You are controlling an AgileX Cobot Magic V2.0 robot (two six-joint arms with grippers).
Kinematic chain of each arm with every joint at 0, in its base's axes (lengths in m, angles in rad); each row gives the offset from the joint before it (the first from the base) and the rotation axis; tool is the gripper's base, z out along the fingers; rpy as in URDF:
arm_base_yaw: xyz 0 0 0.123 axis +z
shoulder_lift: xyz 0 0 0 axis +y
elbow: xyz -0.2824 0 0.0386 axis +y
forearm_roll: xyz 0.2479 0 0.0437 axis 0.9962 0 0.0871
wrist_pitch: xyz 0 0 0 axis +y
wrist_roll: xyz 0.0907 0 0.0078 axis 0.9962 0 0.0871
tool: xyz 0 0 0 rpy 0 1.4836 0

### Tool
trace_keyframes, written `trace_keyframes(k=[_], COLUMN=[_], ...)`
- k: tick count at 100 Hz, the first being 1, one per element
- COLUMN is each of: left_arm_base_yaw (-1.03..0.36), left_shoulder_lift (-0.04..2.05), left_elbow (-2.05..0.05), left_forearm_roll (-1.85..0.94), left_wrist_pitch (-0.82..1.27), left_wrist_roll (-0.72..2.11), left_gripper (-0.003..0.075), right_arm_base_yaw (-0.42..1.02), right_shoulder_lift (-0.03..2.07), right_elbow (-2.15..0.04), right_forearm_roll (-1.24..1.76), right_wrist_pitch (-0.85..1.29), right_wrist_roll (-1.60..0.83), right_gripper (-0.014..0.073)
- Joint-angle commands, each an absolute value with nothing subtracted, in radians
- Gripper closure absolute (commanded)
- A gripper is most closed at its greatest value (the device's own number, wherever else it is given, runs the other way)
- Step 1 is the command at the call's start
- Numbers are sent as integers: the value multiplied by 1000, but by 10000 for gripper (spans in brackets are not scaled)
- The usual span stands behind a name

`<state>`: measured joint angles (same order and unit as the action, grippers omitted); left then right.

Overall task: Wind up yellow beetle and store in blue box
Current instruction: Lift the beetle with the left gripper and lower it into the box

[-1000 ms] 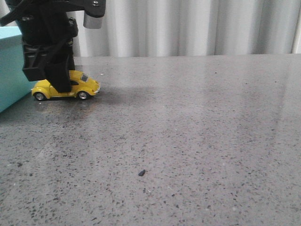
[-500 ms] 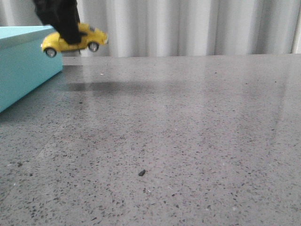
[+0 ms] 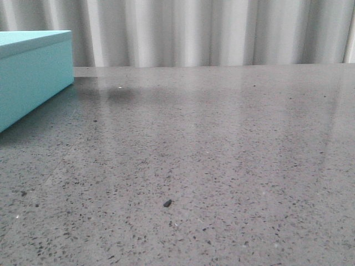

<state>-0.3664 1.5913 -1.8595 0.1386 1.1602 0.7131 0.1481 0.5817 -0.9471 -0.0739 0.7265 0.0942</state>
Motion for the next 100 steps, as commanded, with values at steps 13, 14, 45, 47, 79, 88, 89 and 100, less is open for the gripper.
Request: trace_keyframes(k=[13,14,45,47,79,88,89,100], left_arm_base_yaw=[-193,-181,-4,0,7,7,7,7], left_shoulder_lift=[1539,1539,1539,1539,1581,1615,1617,1651], left_elbow=[-1886,-1884,-1725,-1708,-1511,-1507,-1507,-1507], left_forearm_roll=[59,48,-103,-103,-103,-109,-113,-120], left_wrist_pitch=[1232,1234,1224,1217,1073,1077,1077,1077], left_wrist_roll=[663,663,663,663,663,663,663,660], left_gripper=[650,650,650,650,650,650,650,650], right_arm_base_yaw=[149,149,149,149,149,149,149,149], right_shoulder_lift=[583,583,583,583,583,583,583,583], right_elbow=[-970,-970,-970,-970,-970,-970,-970,-970], right_forearm_roll=[-79,-79,-79,-79,-79,-79,-79,-79], right_wrist_pitch=[634,634,634,634,633,633,633,633], right_wrist_roll=[85,85,85,85,85,85,85,85], right_gripper=[635,635,635,635,635,635,635,635])
